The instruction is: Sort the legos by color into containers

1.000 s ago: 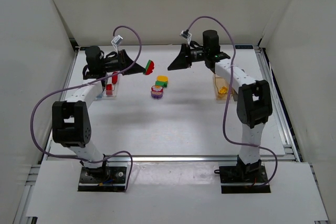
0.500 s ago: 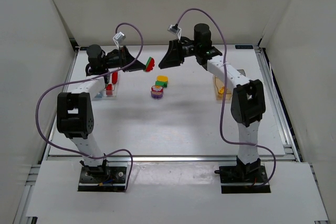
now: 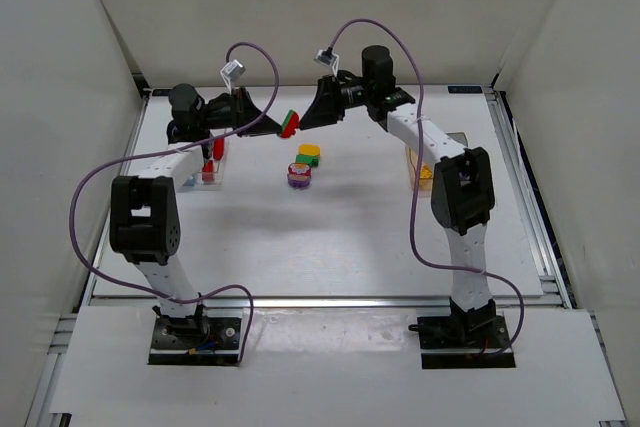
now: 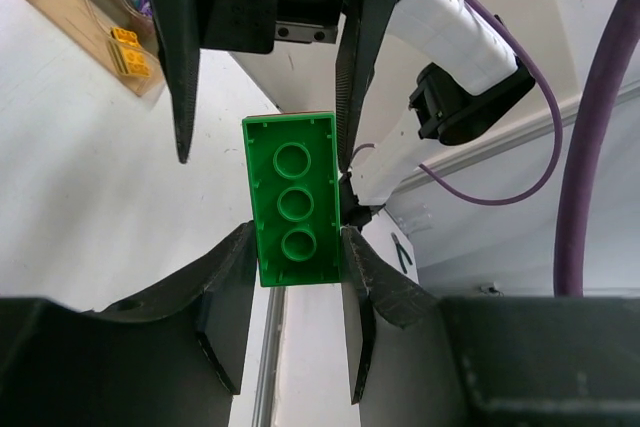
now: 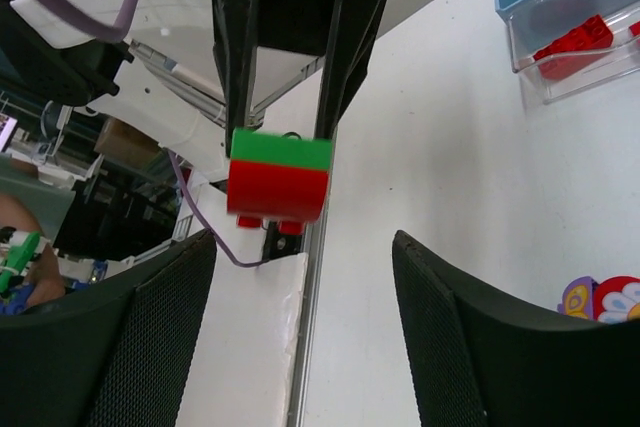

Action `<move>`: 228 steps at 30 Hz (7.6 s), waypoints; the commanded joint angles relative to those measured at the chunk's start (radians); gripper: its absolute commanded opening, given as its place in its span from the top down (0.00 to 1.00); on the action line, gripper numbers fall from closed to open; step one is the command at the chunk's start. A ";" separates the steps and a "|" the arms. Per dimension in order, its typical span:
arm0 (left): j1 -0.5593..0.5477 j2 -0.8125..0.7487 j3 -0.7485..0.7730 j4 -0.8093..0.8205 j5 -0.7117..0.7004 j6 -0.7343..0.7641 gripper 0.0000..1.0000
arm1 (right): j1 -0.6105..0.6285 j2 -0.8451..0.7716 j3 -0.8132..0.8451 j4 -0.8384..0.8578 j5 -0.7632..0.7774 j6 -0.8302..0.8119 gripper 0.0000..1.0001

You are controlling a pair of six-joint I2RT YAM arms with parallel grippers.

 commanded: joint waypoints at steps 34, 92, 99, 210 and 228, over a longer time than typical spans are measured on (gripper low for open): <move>0.044 0.026 0.147 0.005 -0.082 0.065 0.90 | -0.023 -0.065 0.009 -0.370 -0.073 -0.380 1.00; -0.125 0.077 0.580 -1.718 0.009 1.436 0.43 | 0.057 -0.054 0.159 -0.686 -0.028 -0.737 1.00; -0.125 0.077 0.577 -1.735 0.025 1.449 0.46 | 0.057 -0.051 0.159 -0.692 -0.022 -0.742 1.00; 0.328 0.031 0.420 -1.540 0.034 1.160 0.19 | 0.200 0.315 0.622 -0.447 0.418 -0.566 1.00; 0.219 0.265 0.773 -2.434 -0.101 2.174 0.15 | 0.168 0.239 0.498 -0.413 -0.043 -0.360 1.00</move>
